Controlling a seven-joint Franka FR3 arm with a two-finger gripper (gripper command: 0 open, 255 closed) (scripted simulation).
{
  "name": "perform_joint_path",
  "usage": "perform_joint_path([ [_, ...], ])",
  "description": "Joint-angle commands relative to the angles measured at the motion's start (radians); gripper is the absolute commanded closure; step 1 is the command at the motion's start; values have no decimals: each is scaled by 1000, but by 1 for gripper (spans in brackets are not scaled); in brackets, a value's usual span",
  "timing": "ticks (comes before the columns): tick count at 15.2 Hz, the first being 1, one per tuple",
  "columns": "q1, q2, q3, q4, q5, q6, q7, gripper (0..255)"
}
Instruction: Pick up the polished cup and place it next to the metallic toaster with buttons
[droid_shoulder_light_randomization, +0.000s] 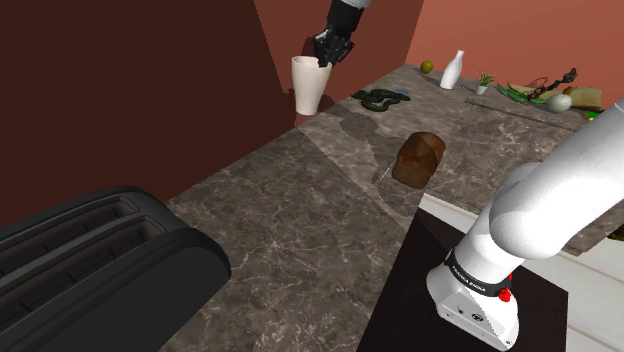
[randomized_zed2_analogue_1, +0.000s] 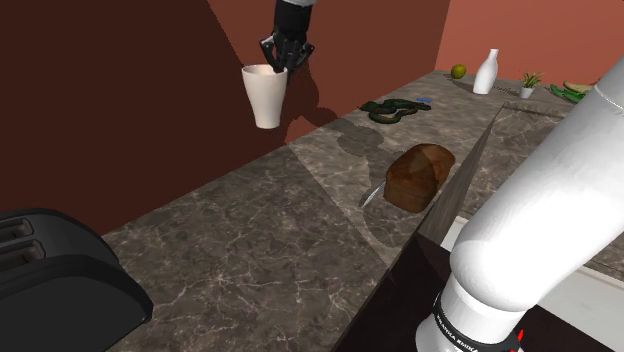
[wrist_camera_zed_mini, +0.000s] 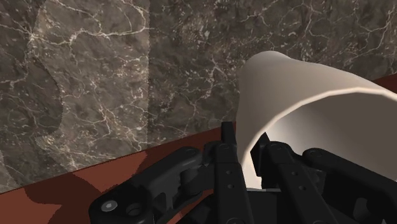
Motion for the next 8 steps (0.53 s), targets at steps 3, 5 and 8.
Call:
perform_joint_path([
  [3, 0, 4, -1, 58, -1, -54, 4, 255],
  [5, 0, 8, -1, 89, -2, -81, 6, 255],
  [8, 0, 16, -1, 138, -3, -122, 8, 255],
])
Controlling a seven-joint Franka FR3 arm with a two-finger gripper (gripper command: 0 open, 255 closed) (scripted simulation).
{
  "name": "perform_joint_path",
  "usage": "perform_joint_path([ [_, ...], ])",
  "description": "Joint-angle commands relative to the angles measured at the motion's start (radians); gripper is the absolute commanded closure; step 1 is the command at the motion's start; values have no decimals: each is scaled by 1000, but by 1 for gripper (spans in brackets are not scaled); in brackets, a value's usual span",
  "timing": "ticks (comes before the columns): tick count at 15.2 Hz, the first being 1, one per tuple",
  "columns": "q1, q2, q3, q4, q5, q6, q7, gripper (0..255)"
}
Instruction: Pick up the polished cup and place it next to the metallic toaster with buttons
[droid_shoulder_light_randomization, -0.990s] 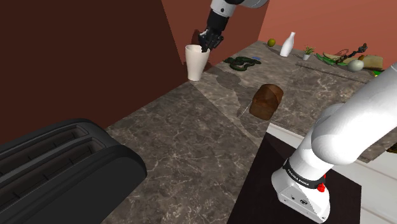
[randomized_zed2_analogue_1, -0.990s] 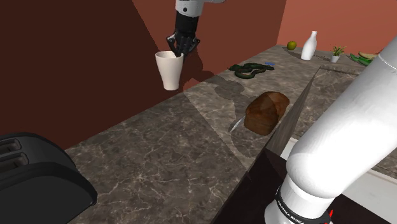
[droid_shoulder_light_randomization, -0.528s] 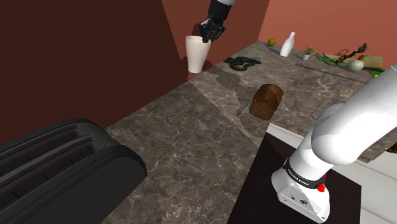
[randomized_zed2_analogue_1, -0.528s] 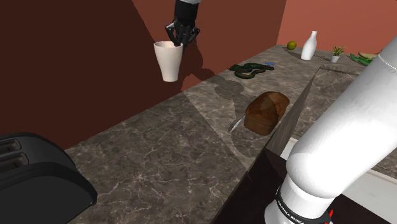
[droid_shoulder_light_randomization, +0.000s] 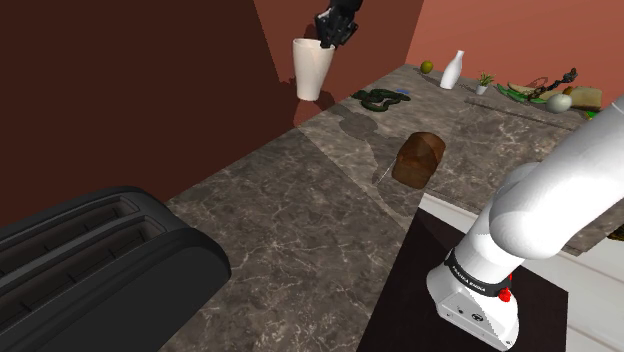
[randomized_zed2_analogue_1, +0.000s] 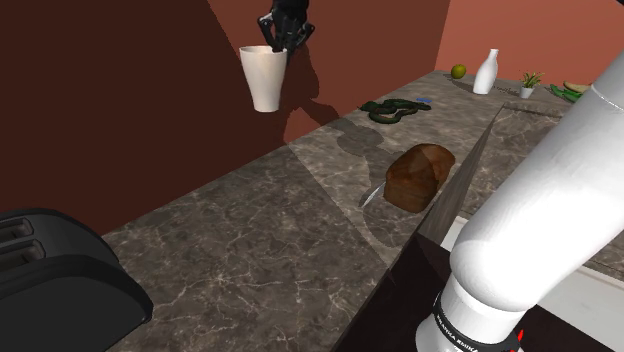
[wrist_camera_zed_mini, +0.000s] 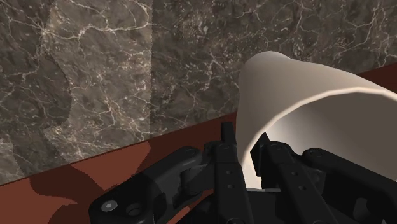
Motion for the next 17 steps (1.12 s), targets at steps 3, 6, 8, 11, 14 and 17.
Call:
perform_joint_path([
  [3, 0, 13, 0, 69, -1, -56, 4, 255],
  [6, 14, -34, 26, 28, -5, -59, 46, 255],
  [8, 28, -79, 54, -16, -7, -57, 87, 255],
  [11, 48, -141, 98, -73, -6, -57, 149, 255],
  [14, 68, -195, 144, -119, 0, -62, 213, 255],
  [17, 88, -242, 192, -155, 10, -69, 277, 255],
])
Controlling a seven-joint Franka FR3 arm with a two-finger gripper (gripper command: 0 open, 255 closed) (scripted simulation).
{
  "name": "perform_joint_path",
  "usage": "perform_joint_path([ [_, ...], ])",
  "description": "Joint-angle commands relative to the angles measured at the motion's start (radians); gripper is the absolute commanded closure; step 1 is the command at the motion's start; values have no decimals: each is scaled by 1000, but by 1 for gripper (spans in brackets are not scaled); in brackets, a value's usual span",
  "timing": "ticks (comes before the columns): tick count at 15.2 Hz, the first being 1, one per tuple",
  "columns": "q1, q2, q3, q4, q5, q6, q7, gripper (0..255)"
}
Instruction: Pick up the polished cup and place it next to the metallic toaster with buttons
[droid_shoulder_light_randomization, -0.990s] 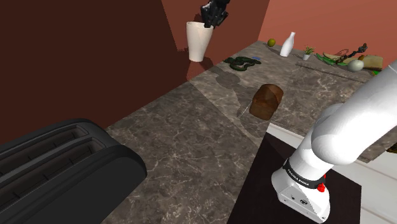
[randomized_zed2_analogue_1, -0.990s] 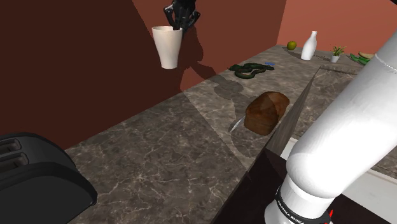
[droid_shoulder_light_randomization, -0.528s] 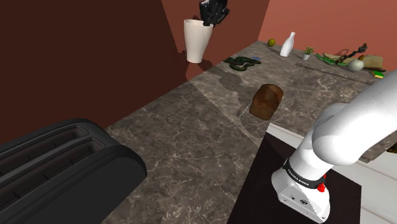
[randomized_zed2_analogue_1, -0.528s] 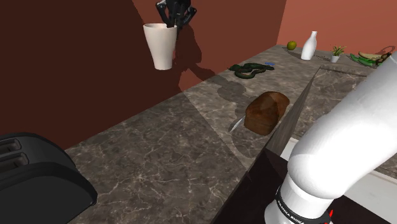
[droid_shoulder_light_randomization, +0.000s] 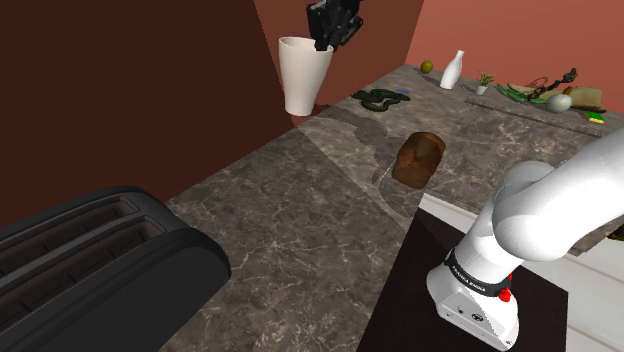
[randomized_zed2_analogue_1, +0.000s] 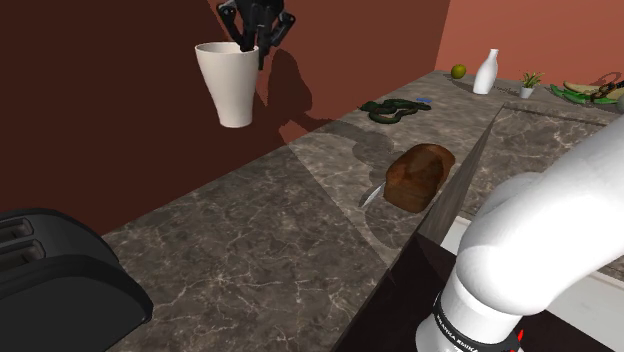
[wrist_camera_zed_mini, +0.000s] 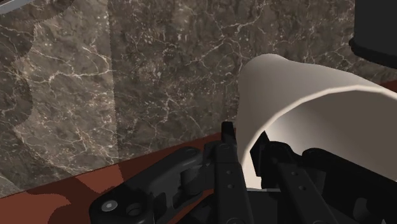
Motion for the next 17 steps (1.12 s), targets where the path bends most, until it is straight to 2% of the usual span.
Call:
perform_joint_path([
  [1, 14, -31, 34, -23, 8, -4, 46, 255],
  [9, 69, -107, 174, -58, 48, -31, 225, 255],
  [17, 110, -119, 334, -22, 87, -58, 415, 255],
])
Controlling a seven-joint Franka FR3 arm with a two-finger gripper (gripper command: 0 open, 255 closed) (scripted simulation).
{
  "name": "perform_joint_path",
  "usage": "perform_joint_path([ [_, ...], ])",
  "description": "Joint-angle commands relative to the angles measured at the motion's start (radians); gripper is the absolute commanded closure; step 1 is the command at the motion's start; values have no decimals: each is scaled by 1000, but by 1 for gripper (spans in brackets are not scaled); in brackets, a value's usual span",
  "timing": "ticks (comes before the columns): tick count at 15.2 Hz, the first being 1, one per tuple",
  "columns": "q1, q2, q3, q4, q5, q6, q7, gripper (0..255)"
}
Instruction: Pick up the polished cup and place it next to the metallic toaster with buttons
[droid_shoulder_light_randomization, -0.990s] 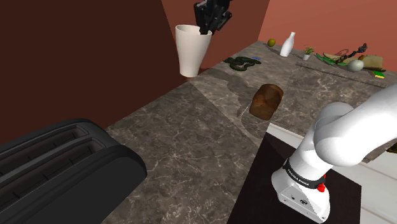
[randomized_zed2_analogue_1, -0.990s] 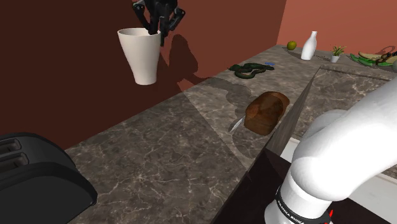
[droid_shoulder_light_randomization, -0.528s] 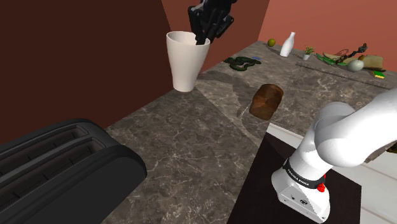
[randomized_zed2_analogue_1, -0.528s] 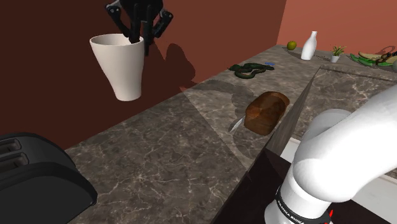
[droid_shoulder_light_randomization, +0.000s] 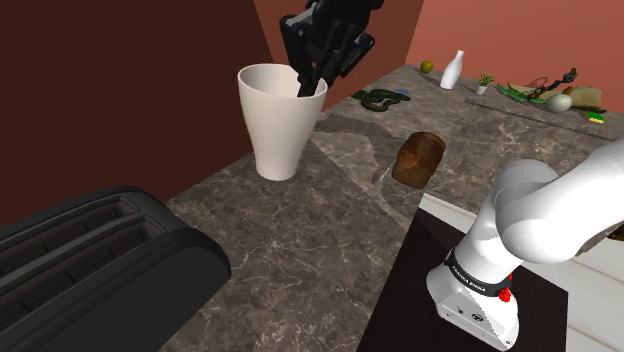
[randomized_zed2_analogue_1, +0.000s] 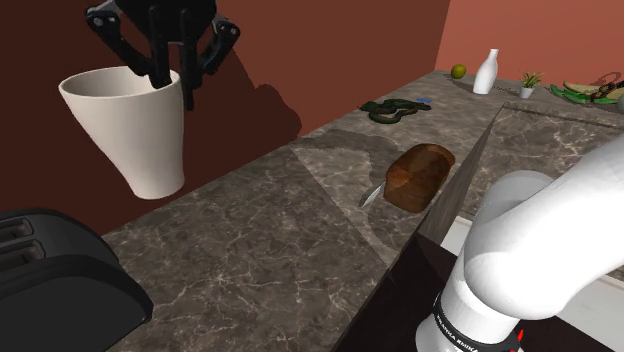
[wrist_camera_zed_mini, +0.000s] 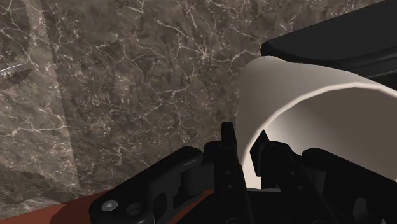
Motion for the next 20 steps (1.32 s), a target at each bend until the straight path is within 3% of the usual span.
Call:
perform_joint_path([
  [1, 6, 11, 44, 19, 7, -2, 51, 255],
  [9, 10, 78, 238, 136, 13, -27, 259, 255],
  [16, -38, 210, 471, 300, -46, -53, 470, 255],
  [20, -34, 206, 486, 261, -42, -16, 483, 255],
])
